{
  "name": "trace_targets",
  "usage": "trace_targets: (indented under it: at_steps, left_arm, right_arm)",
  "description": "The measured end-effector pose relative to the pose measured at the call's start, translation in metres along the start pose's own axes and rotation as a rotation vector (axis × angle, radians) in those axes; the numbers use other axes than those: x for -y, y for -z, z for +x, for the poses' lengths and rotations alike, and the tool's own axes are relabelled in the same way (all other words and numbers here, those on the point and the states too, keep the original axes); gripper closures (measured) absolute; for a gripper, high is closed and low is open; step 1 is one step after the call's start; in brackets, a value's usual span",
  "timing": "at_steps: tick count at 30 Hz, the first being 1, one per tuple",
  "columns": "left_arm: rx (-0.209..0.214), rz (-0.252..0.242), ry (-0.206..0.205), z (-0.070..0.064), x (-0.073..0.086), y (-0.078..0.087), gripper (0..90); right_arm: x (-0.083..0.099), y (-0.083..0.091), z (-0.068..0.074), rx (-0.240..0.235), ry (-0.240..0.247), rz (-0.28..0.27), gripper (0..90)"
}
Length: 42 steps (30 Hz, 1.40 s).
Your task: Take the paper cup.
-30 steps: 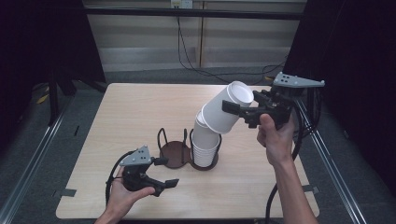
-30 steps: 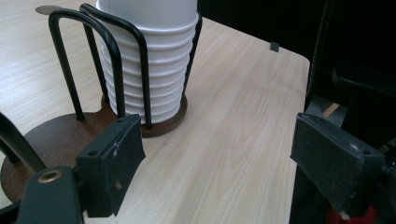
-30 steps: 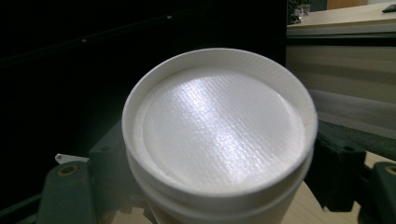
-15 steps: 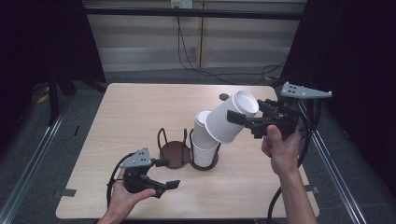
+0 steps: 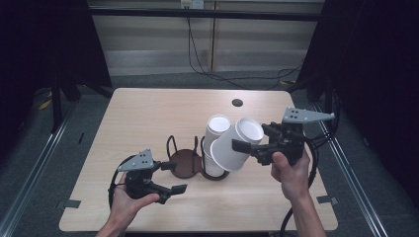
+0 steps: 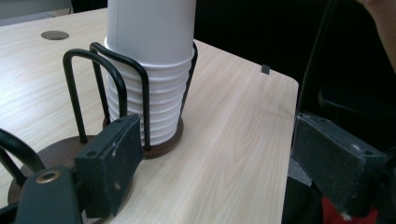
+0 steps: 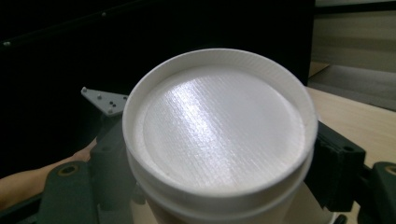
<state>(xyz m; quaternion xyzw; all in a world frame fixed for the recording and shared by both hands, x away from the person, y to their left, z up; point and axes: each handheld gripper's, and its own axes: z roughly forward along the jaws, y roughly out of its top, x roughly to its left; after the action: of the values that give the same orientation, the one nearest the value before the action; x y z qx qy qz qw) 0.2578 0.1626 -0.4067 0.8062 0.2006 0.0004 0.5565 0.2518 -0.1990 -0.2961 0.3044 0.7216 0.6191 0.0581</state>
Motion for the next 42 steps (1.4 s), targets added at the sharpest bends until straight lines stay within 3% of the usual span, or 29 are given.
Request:
trace_targets:
  at_steps: [9,14,19,23,26,42]
  left_arm:
    - [0.023,-0.009,-0.041,-0.010,-0.002,-0.006,16.1]
    - [0.038,-0.003,-0.071,-0.009,-0.008,-0.008,15.9]
    - [0.051,-0.027,-0.042,-0.007,-0.009,-0.014,15.9]
    - [0.059,-0.008,-0.056,-0.010,-0.006,-0.019,15.9]
    - [0.072,-0.036,-0.051,-0.011,-0.007,-0.019,15.8]
    - [0.083,-0.024,-0.063,-0.012,-0.002,-0.027,15.8]
  right_arm:
    - [0.019,-0.020,0.004,-0.028,0.004,0.065,23.1]
    - [0.031,-0.031,0.000,-0.042,-0.024,0.088,23.2]
    - [0.042,-0.035,-0.003,-0.060,-0.040,0.089,23.2]
    - [0.050,-0.039,-0.007,-0.069,-0.048,0.099,23.2]
    - [0.054,-0.043,-0.007,-0.076,-0.051,0.109,23.3]
    - [0.070,-0.063,-0.003,-0.123,-0.053,0.148,23.6]
